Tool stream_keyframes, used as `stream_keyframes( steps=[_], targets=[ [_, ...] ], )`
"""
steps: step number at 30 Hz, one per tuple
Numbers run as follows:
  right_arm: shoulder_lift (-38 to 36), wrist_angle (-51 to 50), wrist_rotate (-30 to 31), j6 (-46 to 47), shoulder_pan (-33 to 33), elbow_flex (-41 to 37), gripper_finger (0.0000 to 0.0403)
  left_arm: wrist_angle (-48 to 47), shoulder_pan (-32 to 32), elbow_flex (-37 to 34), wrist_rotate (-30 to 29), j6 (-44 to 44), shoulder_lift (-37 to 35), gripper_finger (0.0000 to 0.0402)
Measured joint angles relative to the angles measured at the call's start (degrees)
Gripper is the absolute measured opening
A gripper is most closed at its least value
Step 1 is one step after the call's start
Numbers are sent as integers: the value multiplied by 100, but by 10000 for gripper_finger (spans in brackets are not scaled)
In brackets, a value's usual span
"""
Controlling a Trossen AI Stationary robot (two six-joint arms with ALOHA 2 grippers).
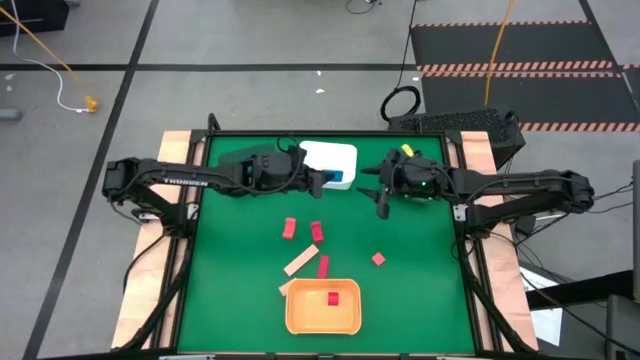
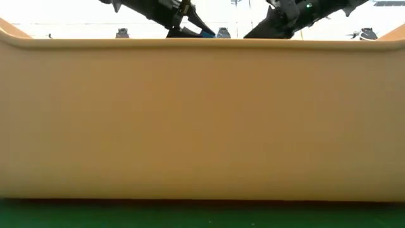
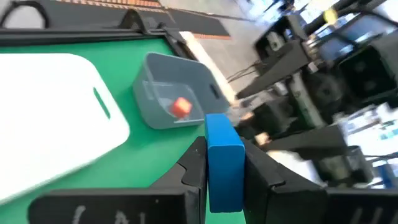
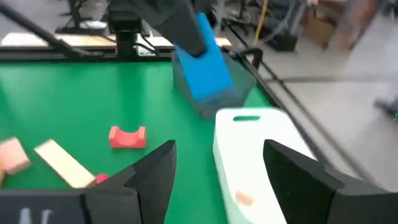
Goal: Sort & place blocks by color
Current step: Put the blue block into the black bin
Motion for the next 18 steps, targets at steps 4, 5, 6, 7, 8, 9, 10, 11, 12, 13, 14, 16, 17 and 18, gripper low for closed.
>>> stream_keyframes(
  steps=[4, 5, 6, 7, 8, 9, 10, 11, 12, 13, 14, 16, 17, 18],
  targets=[
    [-199, -993, -32, 1426, -108, 0, 231, -995, 364, -4, 18, 409, -113, 55],
    [-204, -1237, -36, 1785, -115, 0, 229, -1363, 488, -7, 9, 421, -157, 55],
    [-204, -1443, -37, 2122, -115, 0, 227, -1684, 613, 0, 0, 404, -182, 55],
    [-201, -1669, -43, 2410, -115, 0, 225, -2103, 730, 13, -6, 392, -234, 55],
    [-188, -1881, -46, 2664, -115, -2, 224, -2652, 843, -1, -4, 390, -322, 55],
    [-146, -2029, -54, 2874, -101, -2, 222, -3148, 945, -16, -3, 392, -373, 55],
    [-114, -2135, -61, 3062, -85, -2, 221, -3402, 1027, -15, -4, 393, -403, 55],
    [-98, -2262, -81, 3221, -76, -2, 219, -3637, 1107, 5, -1, 388, -459, 55],
    [-93, -2357, -178, 3366, -56, -16, 218, -4036, 1205, 4, -14, 399, -552, 55],
    [-64, -2355, -270, 3510, -33, -31, 217, -4505, 1304, -7, -56, 412, -635, 55],
    [-52, -2272, -404, 3648, -17, -48, 216, -4793, 1374, -9, -134, 399, -690, 55],
    [-37, -2206, -665, 3842, 16, -141, 215, -5249, 1506, 4, -301, 278, -781, 55],
    [-14, -2208, -828, 3938, 39, -212, 215, -5595, 1563, 2, -397, 248, -808, 55],
    [10, -2119, -947, 4000, 64, -279, 215, -5935, 1593, -8, -487, 213, -839, 55]
  ],
)
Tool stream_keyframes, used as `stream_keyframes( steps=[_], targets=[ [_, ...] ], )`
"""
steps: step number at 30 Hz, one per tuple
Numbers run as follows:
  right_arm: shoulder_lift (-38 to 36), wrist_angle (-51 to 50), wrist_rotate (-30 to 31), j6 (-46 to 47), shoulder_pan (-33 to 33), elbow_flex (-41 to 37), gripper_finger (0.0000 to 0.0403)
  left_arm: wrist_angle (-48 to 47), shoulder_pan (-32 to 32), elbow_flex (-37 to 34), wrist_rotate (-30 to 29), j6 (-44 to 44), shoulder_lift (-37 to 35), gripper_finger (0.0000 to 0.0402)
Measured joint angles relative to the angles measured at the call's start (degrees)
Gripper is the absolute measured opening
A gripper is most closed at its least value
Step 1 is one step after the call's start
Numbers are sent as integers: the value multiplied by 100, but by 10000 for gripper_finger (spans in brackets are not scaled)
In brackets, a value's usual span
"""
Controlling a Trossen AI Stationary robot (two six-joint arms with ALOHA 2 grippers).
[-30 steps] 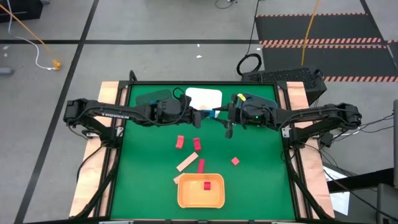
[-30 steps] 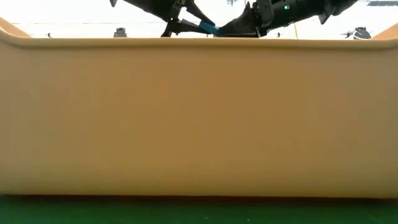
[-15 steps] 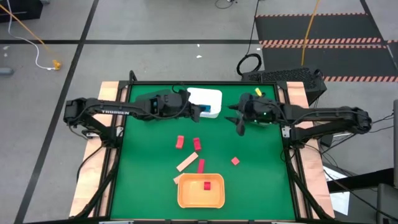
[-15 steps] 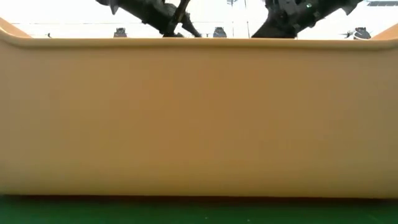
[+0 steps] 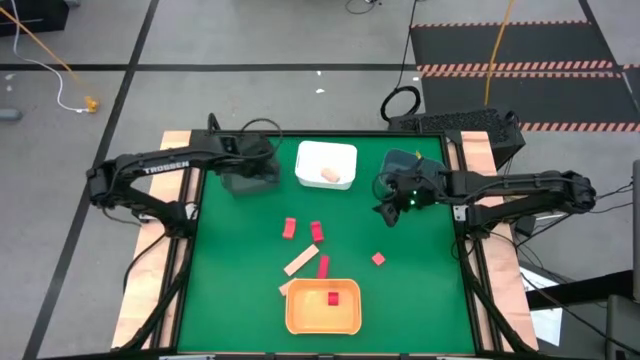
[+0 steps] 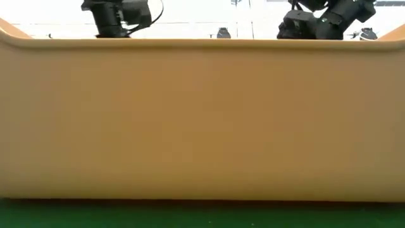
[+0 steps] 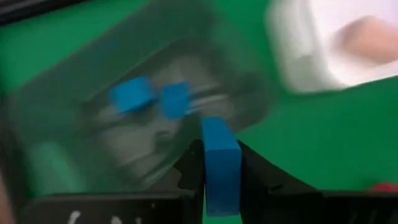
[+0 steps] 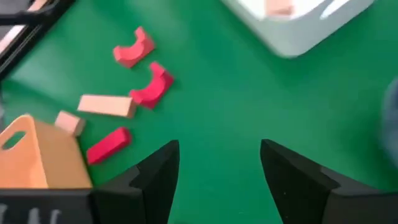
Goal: Sort & place blocks by color
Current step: Put the blue block into the black bin, then put the orange block into the blue bin
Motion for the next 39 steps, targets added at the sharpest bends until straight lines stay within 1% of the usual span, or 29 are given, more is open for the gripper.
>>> stream_keyframes(
  steps=[3, 5, 7, 9, 12, 15, 18, 21, 28, 31, 35, 36, 39],
  targets=[
    [17, 171, -289, 24, 69, -312, 215, -609, 126, 6, -289, -294, 17, 55],
    [53, 477, -407, 56, 121, -562, 215, -893, 190, -63, -322, -392, 75, 55],
    [53, 641, -535, 121, 151, -799, 215, -765, 190, -155, -326, -456, 144, 55],
    [52, 1010, -694, 126, 184, -969, 215, -757, 218, -259, -313, -541, 142, 55],
    [47, 1316, -820, -9, 273, -1190, 215, -443, 250, -425, -360, -851, 131, 59],
    [49, 1428, -914, -226, 364, -1346, 215, -412, 236, -569, -387, -1116, 130, 79],
    [52, 1428, -935, -403, 447, -1468, 215, -342, 249, -708, -565, -1425, 130, 101],
    [52, 1444, -1134, -751, 492, -1527, 215, -352, 239, -841, -581, -1759, 133, 109],
    [50, 1482, -1609, -1961, 496, -1557, 215, -265, 240, -899, -584, -2140, 123, 113],
    [50, 1471, -1848, -2597, 501, -1557, 215, 86, 242, -899, -393, -2103, 20, 114],
    [50, 1441, -1937, -3597, 640, -1559, 215, 1026, 229, -899, -111, -1683, -167, 114],
    [50, 1453, -1916, -3788, 683, -1559, 215, 1348, 222, -899, -22, -1549, -220, 115],
    [56, 1588, -1552, -4064, 835, -1559, 215, 2325, 127, -899, 204, -1186, -387, 115]
  ],
)
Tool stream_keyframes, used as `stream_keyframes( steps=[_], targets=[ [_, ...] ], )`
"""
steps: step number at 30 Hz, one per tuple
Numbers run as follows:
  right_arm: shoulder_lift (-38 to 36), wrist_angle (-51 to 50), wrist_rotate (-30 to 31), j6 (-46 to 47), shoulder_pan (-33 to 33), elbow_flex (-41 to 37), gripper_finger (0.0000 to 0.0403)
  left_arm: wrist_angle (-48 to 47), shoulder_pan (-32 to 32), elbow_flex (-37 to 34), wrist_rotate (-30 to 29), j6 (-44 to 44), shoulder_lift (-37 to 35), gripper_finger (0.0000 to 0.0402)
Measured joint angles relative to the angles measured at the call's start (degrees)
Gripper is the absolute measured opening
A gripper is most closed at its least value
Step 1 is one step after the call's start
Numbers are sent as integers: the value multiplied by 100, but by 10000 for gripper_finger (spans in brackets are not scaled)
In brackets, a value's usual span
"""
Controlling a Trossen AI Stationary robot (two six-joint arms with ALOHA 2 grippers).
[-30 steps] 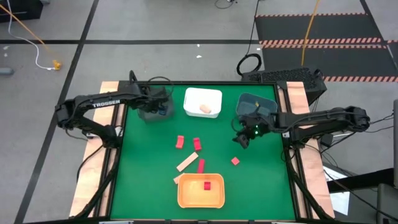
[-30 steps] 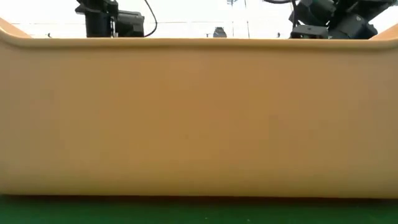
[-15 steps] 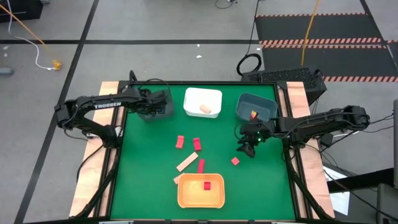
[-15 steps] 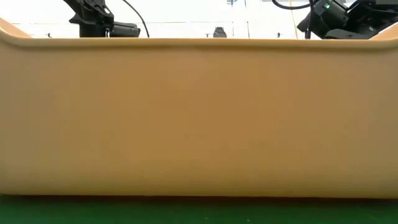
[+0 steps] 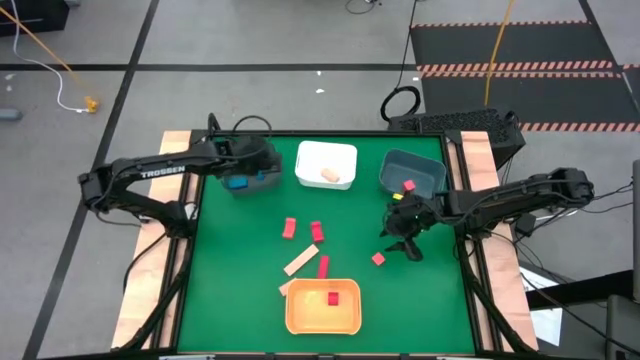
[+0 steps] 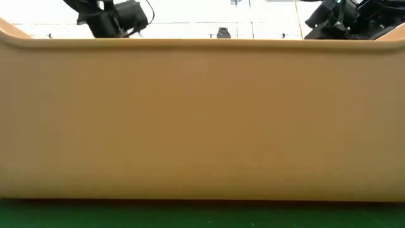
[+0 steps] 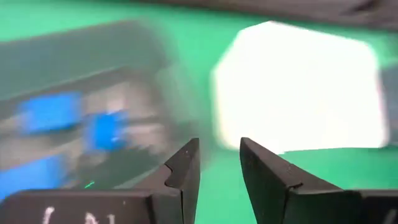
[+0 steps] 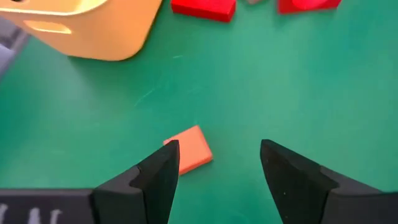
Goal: Sort & place blocks by color
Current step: Put the orange block into the blue bin
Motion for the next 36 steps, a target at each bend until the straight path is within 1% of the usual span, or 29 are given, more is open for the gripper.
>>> stream_keyframes(
  steps=[3, 6, 10, 12, 16, 21, 32, 34, 36],
  targets=[
    [55, 169, 217, -176, 122, 0, 215, 984, -164, 9, 212, 234, -137, 115],
    [180, 366, 214, -396, 249, 0, 215, 1850, -376, 11, 414, 410, -244, 115],
    [472, 409, 209, -755, 439, 0, 215, 2634, -697, 9, 668, 628, -375, 115],
    [639, 588, 208, -802, 528, -2, 215, 2921, -843, 9, 727, 716, -426, 115],
    [932, 989, 204, -913, 677, 0, 215, 3205, -1056, 9, 729, 820, -478, 115],
    [1333, 1106, 191, -981, 723, 0, 215, 3245, -1203, 9, 732, 814, -471, 115],
    [2067, 1406, 196, -1059, 721, 0, 214, 3233, -1287, 9, 734, 741, -469, 115],
    [2122, 1436, 204, -958, 721, 4, 206, 3216, -1303, 9, 732, 703, -469, 115],
    [2142, 1447, 211, -826, 721, 7, 188, 3219, -1341, 9, 732, 681, -469, 115]
  ],
)
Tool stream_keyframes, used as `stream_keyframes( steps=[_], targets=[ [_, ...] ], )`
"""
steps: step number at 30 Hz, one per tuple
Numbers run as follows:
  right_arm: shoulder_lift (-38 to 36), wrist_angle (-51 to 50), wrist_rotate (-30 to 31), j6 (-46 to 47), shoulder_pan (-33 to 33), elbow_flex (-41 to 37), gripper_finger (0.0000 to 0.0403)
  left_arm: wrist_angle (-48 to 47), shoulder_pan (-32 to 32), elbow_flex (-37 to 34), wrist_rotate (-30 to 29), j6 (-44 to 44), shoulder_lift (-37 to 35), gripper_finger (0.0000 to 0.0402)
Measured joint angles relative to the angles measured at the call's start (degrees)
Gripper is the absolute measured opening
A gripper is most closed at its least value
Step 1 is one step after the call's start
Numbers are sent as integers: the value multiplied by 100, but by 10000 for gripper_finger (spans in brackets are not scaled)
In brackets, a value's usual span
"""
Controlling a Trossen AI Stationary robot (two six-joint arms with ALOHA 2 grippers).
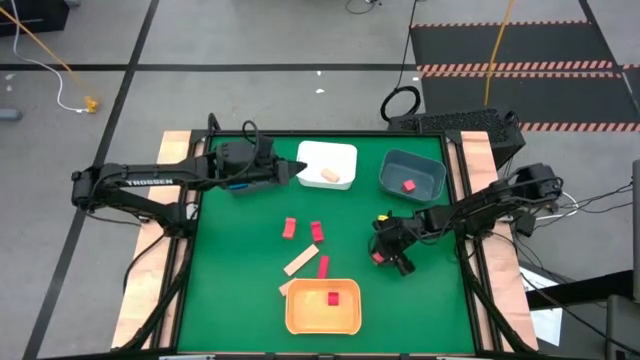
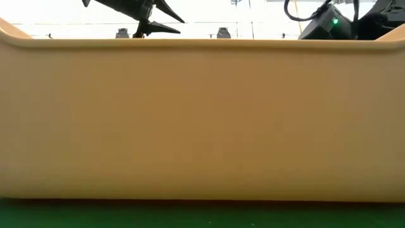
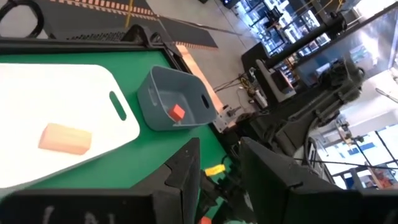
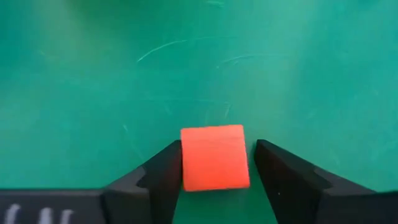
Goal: Sort & place blocks by color
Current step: Put the orange block into the blue bin
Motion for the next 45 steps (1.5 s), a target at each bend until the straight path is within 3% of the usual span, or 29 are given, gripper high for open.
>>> stream_keyframes(
  steps=[5, 14, 20, 24, 28, 31, 38, 45],
  targets=[
    [-129, -90, 5, 56, -4, 0, 116, 24, -138, 0, -1, -22, 0, 115],
    [-973, -880, 179, 67, -26, -7, 116, 139, -392, 0, -3, -61, 0, 115],
    [-2161, -1560, 1517, -253, -103, -7, 116, 206, -520, 0, -27, -74, 0, 115],
    [-2790, -1670, 3063, -304, -292, -7, 116, 340, -592, 0, -103, -87, 0, 115],
    [-3148, -1728, 4493, -298, -668, -7, 116, 475, -627, 0, -106, -103, 0, 115],
    [-3212, -1941, 4991, -178, -1079, -7, 128, 538, -627, 0, -110, -105, 0, 115],
    [-3042, -2584, 5033, 1354, -2193, -7, 120, 565, -627, 0, -272, -101, 0, 115],
    [-2816, -2810, 4337, 2918, -3022, -7, 126, 562, -627, 0, -283, -109, 0, 115]
  ],
)
